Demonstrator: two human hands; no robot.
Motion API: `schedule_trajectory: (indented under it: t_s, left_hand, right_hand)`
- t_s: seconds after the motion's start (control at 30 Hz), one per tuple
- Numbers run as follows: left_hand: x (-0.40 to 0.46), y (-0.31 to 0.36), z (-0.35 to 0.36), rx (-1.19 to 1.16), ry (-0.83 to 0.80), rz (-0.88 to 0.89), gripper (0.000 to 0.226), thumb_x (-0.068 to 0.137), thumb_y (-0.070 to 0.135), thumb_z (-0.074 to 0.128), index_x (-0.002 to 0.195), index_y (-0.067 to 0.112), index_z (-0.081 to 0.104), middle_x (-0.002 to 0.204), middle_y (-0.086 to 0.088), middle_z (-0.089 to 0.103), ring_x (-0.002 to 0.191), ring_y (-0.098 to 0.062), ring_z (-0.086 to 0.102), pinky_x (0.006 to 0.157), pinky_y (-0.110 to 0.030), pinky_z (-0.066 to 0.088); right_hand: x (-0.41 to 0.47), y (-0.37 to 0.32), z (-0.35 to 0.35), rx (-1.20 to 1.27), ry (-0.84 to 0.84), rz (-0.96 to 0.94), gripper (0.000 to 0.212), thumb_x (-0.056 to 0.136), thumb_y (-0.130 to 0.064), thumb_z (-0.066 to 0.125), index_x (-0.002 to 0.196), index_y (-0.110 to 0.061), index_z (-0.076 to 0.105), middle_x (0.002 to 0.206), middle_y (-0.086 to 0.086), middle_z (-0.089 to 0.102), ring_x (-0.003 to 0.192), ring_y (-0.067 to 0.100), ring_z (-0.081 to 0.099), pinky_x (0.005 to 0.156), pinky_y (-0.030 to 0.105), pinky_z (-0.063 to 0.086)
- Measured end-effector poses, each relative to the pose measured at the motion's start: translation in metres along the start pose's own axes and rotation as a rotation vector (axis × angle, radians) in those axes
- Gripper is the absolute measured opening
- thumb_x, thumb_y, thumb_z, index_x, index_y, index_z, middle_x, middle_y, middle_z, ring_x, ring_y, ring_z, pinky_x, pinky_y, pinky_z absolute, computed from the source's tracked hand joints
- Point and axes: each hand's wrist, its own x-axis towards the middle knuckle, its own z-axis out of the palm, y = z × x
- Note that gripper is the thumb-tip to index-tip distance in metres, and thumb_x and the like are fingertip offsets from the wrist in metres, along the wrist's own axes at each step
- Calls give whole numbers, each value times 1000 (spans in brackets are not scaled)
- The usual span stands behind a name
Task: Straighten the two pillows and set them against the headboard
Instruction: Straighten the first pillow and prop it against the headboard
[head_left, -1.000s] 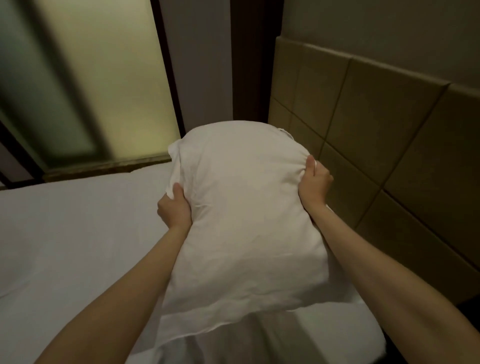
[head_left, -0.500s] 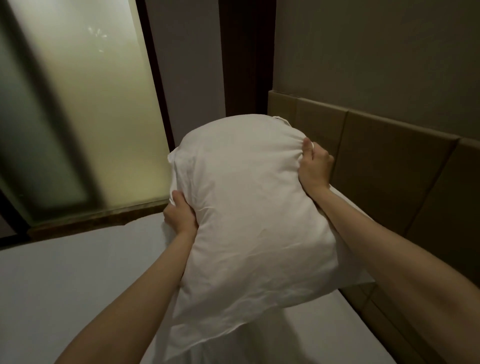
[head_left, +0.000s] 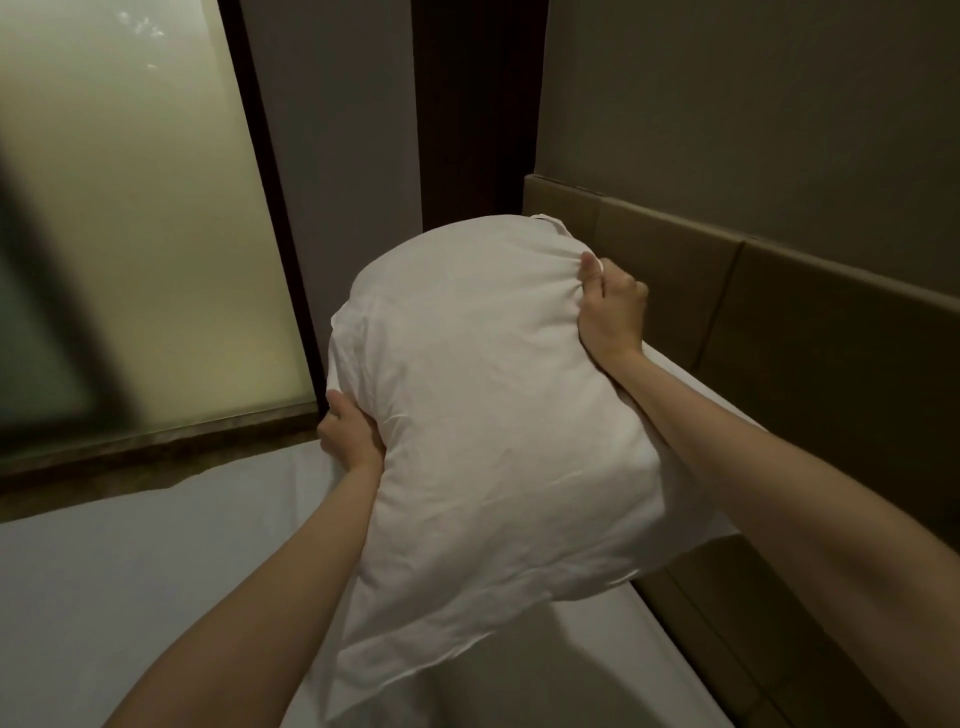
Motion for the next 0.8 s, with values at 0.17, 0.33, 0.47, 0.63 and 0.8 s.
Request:
schedule_trajectory:
  t_s: [0.17,0.33,0.47,0.63,0.8]
  left_hand:
    - [39,-27,73,-106,27,-79,55,99,36,37,112,-11,61,113,-25,65,109,-39,59,81,-38,48]
    - [70,-76,141,45,-243,-151,45,101,37,34,110,1,60,106,-19,59,103,-35,57,87,-38,45]
    - [96,-134,165,430,-446,-203,52,101,34,29,147,9,27,151,-19,28,134,-38,35,109,-43,33]
    - [119,-188,161,829,-545,-73,68,97,49,32,152,26,1,162,-8,-2,146,-38,10,116,-56,17]
    - [119,-215,162,876,-539,-3,63,97,49,30,151,34,2,162,0,-4,147,-30,-2,117,-57,6]
  right_hand:
    - [58,29,46,-37,-10,-125,42,100,-32,39,68,-7,50,61,11,52,47,10,37,49,25,23]
    - [102,52,84,-142,-26,-371,46,100,-34,35,80,2,56,65,22,60,55,31,50,52,36,33]
    - [102,107,120,-404,-248,-421,30,100,-34,32,87,-10,46,85,17,60,77,37,57,65,37,32]
    - [58,203,156,-542,-712,13,78,84,-59,53,147,-38,10,157,9,12,140,44,14,102,72,15]
    - [13,275,171,-570,-839,320,112,69,-68,65,144,-46,-15,160,4,-19,144,44,-13,103,76,1]
